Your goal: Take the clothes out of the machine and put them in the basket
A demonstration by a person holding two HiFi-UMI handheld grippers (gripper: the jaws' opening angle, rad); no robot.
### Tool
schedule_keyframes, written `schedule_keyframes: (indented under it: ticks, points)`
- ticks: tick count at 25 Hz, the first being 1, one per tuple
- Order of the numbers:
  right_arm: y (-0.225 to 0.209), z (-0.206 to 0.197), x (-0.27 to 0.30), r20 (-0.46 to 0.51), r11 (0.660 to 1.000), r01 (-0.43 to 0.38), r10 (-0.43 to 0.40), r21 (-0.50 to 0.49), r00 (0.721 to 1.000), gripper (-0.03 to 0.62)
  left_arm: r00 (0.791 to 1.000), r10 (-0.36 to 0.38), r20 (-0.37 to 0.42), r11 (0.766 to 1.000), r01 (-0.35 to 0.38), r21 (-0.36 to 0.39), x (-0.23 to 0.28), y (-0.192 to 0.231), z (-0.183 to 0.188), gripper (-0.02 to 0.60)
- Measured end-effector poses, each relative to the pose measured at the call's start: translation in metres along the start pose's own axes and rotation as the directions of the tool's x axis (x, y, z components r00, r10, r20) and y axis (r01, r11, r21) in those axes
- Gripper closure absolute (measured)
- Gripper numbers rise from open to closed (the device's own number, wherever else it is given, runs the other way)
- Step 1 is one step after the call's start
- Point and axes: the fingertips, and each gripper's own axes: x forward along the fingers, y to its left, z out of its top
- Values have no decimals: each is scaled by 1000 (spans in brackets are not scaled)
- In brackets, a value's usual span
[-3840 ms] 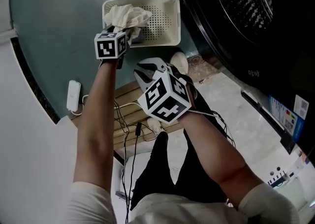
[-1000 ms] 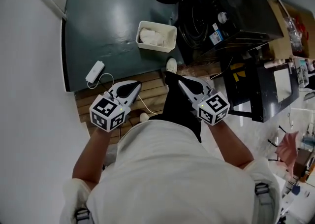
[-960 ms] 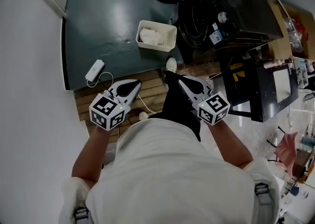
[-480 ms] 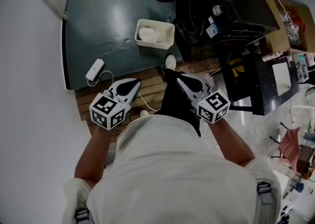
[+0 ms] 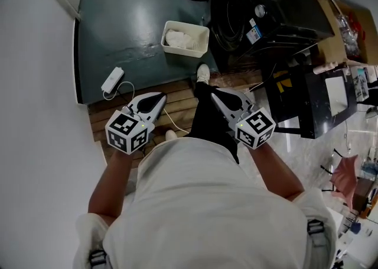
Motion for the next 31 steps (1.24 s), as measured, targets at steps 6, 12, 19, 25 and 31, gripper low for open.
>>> schedule_keyframes:
  ticks: [6,12,19,25,31]
  points:
    - [6,3,-1,-8,1000,0,0,-24,1000,576,1000,-4,-3,1000,4,-8,-6,-2,-4,584]
    - [11,-1,-5,-11,1000,12,-12,-21,1000,577,1000,-8,-16,1000,7,-17,-9,-1,-17,584]
    - [8,-4,-8,-26,999,30,-31,-22,999,582,1000,-21,-19,1000,21,-13,-8,-6,-21,584]
    - [6,-15,-12,-56,999,43,-44,-20,997,588,999,-26,-35,999,25,-25,-6,-9,-35,584]
    - [0,-24,-8,-69,998,49,-51,-24,996,588,999,-29,-40,999,28,-40,1,-6,-46,584]
